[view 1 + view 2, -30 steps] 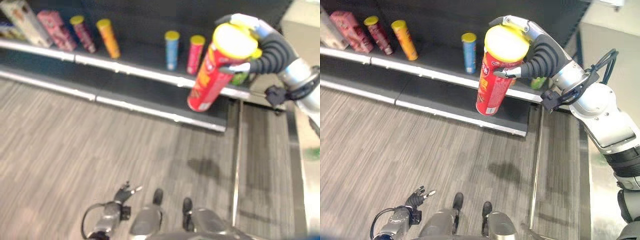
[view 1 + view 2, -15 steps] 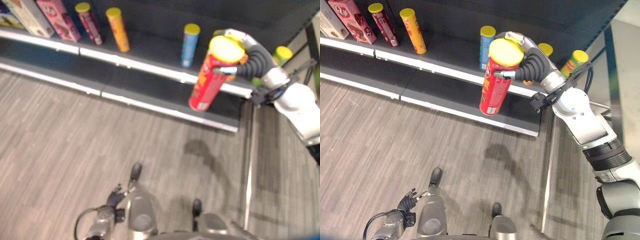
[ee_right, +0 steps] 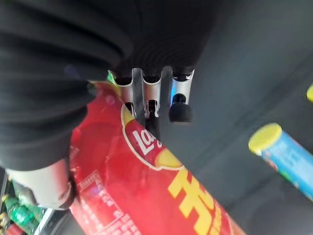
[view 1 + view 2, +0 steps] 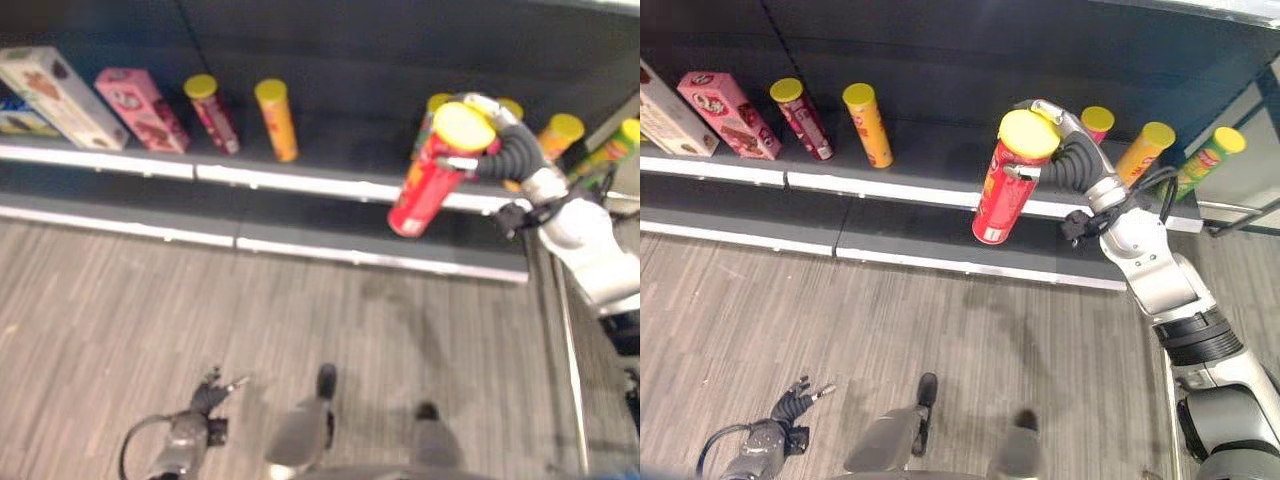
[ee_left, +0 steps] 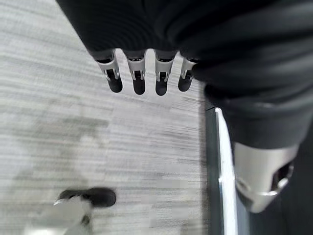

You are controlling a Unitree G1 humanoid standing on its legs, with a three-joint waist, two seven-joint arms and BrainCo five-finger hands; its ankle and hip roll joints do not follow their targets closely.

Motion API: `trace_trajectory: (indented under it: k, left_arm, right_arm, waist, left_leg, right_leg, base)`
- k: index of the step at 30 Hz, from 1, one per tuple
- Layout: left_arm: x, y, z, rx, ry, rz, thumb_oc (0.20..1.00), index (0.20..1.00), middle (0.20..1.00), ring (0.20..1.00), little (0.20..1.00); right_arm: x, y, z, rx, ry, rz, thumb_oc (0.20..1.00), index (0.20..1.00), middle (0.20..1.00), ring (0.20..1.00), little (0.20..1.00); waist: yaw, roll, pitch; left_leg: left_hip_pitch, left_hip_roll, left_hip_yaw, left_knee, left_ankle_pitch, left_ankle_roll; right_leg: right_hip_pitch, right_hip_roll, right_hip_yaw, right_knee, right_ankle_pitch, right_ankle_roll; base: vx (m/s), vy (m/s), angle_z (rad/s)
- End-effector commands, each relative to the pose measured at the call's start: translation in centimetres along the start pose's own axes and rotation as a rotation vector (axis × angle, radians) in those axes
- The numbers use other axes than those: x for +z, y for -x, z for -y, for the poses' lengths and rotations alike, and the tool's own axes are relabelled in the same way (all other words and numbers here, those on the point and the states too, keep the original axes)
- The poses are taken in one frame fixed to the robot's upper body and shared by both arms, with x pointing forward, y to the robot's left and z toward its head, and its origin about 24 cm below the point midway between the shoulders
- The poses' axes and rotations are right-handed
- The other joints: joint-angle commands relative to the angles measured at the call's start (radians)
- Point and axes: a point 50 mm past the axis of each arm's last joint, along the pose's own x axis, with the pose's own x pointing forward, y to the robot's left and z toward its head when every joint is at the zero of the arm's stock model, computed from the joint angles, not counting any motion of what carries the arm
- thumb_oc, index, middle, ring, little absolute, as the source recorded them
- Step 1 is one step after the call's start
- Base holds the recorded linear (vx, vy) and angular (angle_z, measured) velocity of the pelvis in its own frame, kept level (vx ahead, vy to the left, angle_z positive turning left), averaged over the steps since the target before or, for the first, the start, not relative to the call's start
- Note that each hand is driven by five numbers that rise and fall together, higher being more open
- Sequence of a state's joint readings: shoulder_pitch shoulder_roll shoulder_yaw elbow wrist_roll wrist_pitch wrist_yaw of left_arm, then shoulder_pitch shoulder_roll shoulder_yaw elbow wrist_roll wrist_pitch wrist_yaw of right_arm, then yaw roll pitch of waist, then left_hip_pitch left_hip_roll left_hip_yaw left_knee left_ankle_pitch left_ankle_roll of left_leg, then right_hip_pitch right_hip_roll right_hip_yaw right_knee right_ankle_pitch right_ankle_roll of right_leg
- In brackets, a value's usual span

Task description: Put the goods on the table back onto the shelves and tidy them up.

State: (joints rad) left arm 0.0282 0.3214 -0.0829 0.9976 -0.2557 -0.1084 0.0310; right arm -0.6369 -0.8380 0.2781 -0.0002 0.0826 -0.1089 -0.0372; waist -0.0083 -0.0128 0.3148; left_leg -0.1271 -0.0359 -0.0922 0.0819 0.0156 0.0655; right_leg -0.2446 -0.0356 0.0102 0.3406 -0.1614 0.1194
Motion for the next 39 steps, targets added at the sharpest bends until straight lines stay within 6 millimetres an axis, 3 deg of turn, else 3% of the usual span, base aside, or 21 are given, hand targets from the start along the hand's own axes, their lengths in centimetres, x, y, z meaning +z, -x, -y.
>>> trace_trajectory:
  k: [1,3,5,6,7,8,10,12,14,15,17,19,22,25,34,39]
  left_arm:
    - [0.1,0.4,-1.4,0.015,-0.043,0.022,1.0,1.0,1.0,1.0,1.0]
    - [0.8,0.1,-0.4,-0.029,-0.073,0.047,1.0,1.0,1.0,1.0,1.0]
    - [0.9,0.1,-0.2,-0.036,-0.088,0.049,1.0,1.0,1.0,1.0,1.0]
    - [0.9,0.2,0.2,-0.047,-0.056,0.057,1.0,1.0,1.0,1.0,1.0]
    - [1.0,0.3,0.5,-0.05,-0.045,0.068,1.0,1.0,1.0,1.0,1.0]
    - [1.0,0.3,0.5,-0.05,-0.045,0.068,1.0,1.0,1.0,1.0,1.0]
    - [0.7,0.4,0.9,-0.051,-0.027,0.061,1.0,1.0,1.0,1.0,1.0]
    - [0.7,0.4,1.1,-0.051,-0.008,0.059,1.0,1.0,1.0,1.0,1.0]
    - [0.5,0.5,1.0,-0.049,-0.023,0.055,1.0,1.0,1.0,1.0,1.0]
    - [0.3,0.5,0.9,-0.048,-0.029,0.048,1.0,1.0,1.0,1.0,1.0]
    - [-0.5,0.8,0.6,-0.035,-0.034,0.035,1.0,1.0,1.0,1.0,1.0]
    - [-1.4,1.0,0.7,-0.032,-0.046,0.004,1.0,1.0,1.0,1.0,1.0]
    - [-1.6,1.0,0.7,-0.029,-0.052,-0.005,1.0,1.0,1.0,1.0,1.0]
    - [-1.0,1.0,-0.4,0.004,-0.065,0.017,1.0,1.0,1.0,1.0,1.0]
    - [-0.7,0.9,-0.9,0.042,-0.052,0.032,1.0,1.0,1.0,1.0,1.0]
    - [0.7,0.8,-0.7,0.046,-0.04,0.098,1.0,1.0,1.0,1.0,1.0]
  right_arm:
    - [1.8,-1.7,3.1,-0.097,0.022,0.095,0.2,0.2,0.2,0.2,0.2]
    - [1.7,-1.3,3.6,-0.11,0.049,0.088,0.2,0.2,0.2,0.2,0.2]
    - [1.7,-1.0,3.7,-0.111,0.057,0.087,0.2,0.2,0.2,0.2,0.2]
    - [1.9,-1.0,3.8,-0.109,0.077,0.088,0.2,0.2,0.2,0.2,0.2]
    - [2.0,-1.0,3.9,-0.105,0.086,0.094,0.2,0.2,0.2,0.2,0.2]
    - [2.0,-1.0,3.9,-0.105,0.086,0.094,0.2,0.2,0.2,0.2,0.2]
    - [1.9,-1.0,3.7,-0.095,0.077,0.088,0.2,0.2,0.2,0.2,0.2]
    - [1.7,-1.0,3.6,-0.091,0.076,0.075,0.2,0.2,0.2,0.2,0.2]
    - [1.6,-0.9,3.3,-0.087,0.073,0.073,0.2,0.2,0.2,0.2,0.2]
    - [1.5,-0.9,3.0,-0.081,0.074,0.073,0.2,0.2,0.2,0.2,0.2]
    - [1.7,-1.0,2.3,-0.077,0.072,0.091,0.2,0.2,0.2,0.2,0.2]
    - [1.0,-0.7,2.0,-0.09,0.088,0.056,0.2,0.2,0.2,0.2,0.2]
    - [1.0,-0.8,1.6,-0.09,0.106,0.051,0.2,0.2,0.2,0.2,0.2]
    - [1.9,-1.8,0.7,-0.117,0.137,0.093,0.2,0.2,0.2,0.2,0.2]
    - [2.5,-3.0,0.0,-0.155,0.322,0.124,0.2,0.2,0.2,0.2,0.2]
    - [2.8,-4.2,0.5,-0.239,0.419,0.139,0.2,0.2,0.2,0.2,0.2]
  waist:
    - [-0.006,-0.039,-0.007]
    - [-0.006,-0.053,0.0]
    - [-0.007,-0.049,0.001]
    - [-0.006,-0.028,0.008]
    - [-0.004,-0.016,0.016]
    - [-0.004,-0.016,0.015]
    - [0.005,-0.003,0.038]
    - [0.007,-0.006,0.04]
    - [0.012,-0.004,0.029]
    - [0.021,0.002,0.021]
    - [0.039,0.026,0.007]
    - [0.035,0.038,0.002]
    - [0.037,0.047,0.0]
    - [0.05,0.054,0.019]
    - [0.062,0.074,0.088]
    - [0.075,0.098,0.147]
  left_leg:
    - [0.065,-0.013,-0.028,0.121,-0.219,-0.112]
    - [0.088,-0.023,-0.035,0.167,-0.27,-0.118]
    - [0.088,-0.014,-0.044,0.227,-0.292,-0.137]
    - [0.075,0.015,-0.018,0.389,-0.267,-0.171]
    - [0.033,0.018,-0.026,0.504,-0.205,-0.189]
    - [0.032,0.017,-0.027,0.504,-0.204,-0.189]
    - [-0.055,0.038,-0.017,0.663,-0.134,-0.194]
    - [-0.087,0.09,-0.001,0.587,-0.14,-0.185]
    - [-0.091,0.136,0.004,0.407,-0.162,-0.189]
    - [-0.078,0.146,-0.008,0.283,-0.146,-0.199]
    - [-0.076,0.143,-0.103,0.14,-0.095,-0.218]
    - [-0.08,0.132,-0.119,0.14,-0.094,-0.23]
    - [-0.07,0.114,-0.111,0.139,-0.115,-0.218]
    - [-0.094,0.074,-0.045,0.165,-0.157,-0.171]
    - [-0.188,0.051,-0.009,0.237,-0.189,-0.144]
    - [-0.226,0.05,-0.001,0.283,-0.203,-0.138]
  right_leg:
    - [0.027,0.018,-0.085,-0.21,0.093,0.045]
    - [0.053,0.006,-0.131,-0.199,0.058,-0.006]
    - [0.059,0.002,-0.14,-0.175,0.043,-0.018]
    - [0.111,-0.007,-0.151,-0.178,0.02,-0.048]
    - [0.142,-0.004,-0.152,-0.188,0.009,-0.063]
    - [0.141,-0.005,-0.152,-0.189,0.009,-0.063]
    - [0.203,-0.004,-0.151,-0.203,-0.028,-0.081]
    - [0.228,-0.022,-0.144,-0.214,-0.042,-0.074]
    - [0.245,-0.043,-0.134,-0.234,-0.049,-0.051]
    - [0.25,-0.05,-0.121,-0.238,-0.056,-0.044]
    - [0.257,-0.058,-0.082,-0.232,-0.069,-0.029]
    - [0.272,-0.091,-0.078,-0.22,-0.073,-0.011]
    - [0.262,-0.116,-0.059,-0.214,-0.056,0.0]
    - [0.205,-0.178,-0.033,-0.218,-0.009,0.034]
    - [0.109,-0.204,-0.014,-0.193,0.014,0.048]
    - [0.058,-0.205,-0.012,-0.154,0.011,0.044]
  base:
    - [0.32,0.013,0.37]
    - [0.36,-0.043,0.47]
    - [0.26,-0.031,0.69]
    - [0.26,0.036,0.7]
    - [0.27,0.034,0.64]
    - [0.12,0.042,0.38]
    - [0.23,0.042,-0.01]
    - [0.3,0.084,0.06]
    - [0.29,0.148,0.05]
    - [0.28,0.219,0.04]
    - [0.27,0.261,-0.24]
    - [0.19,0.254,-0.51]
    - [0.11,0.215,-0.43]
    - [-0.01,0.212,-0.32]
    - [-0.08,0.06,-0.03]
    - [-0.07,0.003,-0.08]
